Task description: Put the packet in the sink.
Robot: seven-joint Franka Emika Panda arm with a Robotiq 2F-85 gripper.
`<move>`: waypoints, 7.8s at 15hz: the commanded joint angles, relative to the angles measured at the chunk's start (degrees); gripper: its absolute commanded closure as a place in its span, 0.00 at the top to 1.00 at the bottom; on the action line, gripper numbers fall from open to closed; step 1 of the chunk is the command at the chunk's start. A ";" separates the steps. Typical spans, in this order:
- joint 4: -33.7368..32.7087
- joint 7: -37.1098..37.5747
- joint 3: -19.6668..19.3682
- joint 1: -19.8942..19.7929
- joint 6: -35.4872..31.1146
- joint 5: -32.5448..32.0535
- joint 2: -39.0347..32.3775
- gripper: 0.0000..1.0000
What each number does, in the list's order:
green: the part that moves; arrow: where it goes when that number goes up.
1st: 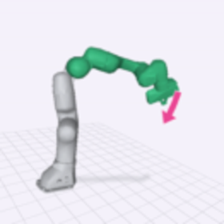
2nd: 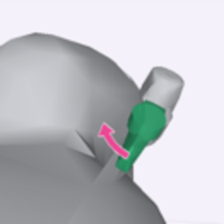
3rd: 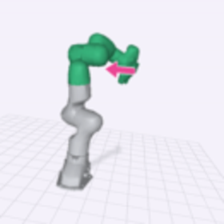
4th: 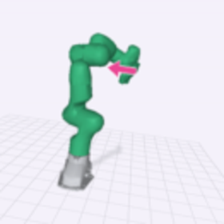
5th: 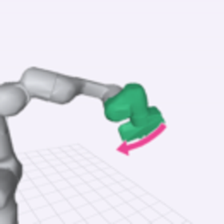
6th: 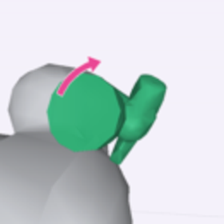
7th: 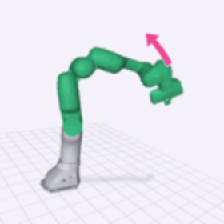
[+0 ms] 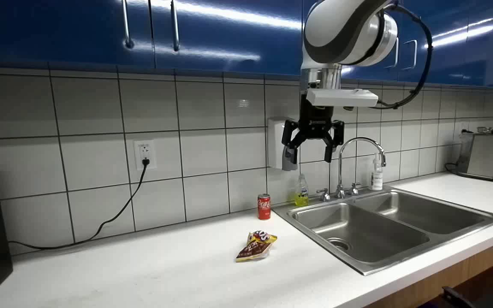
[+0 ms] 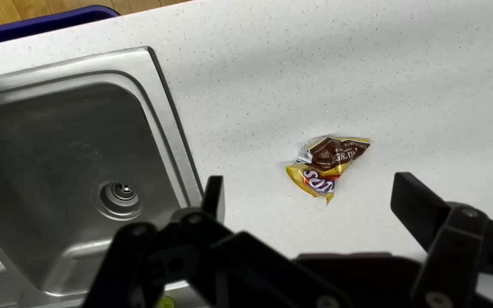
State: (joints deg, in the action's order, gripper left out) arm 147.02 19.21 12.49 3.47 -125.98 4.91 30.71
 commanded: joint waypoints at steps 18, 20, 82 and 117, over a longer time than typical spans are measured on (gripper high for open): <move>-0.69 6.94 4.35 2.74 -7.60 -3.08 -17.46 1.00; -0.89 8.15 4.31 2.99 -10.92 -4.15 -20.67 1.00; -36.00 47.53 -15.43 18.16 -17.01 -16.32 -63.35 0.33; -28.70 27.58 -15.16 10.92 -19.21 -16.47 -51.11 0.00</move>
State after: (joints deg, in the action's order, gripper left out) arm 114.69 50.35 -2.54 16.63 -143.97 -11.65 -24.06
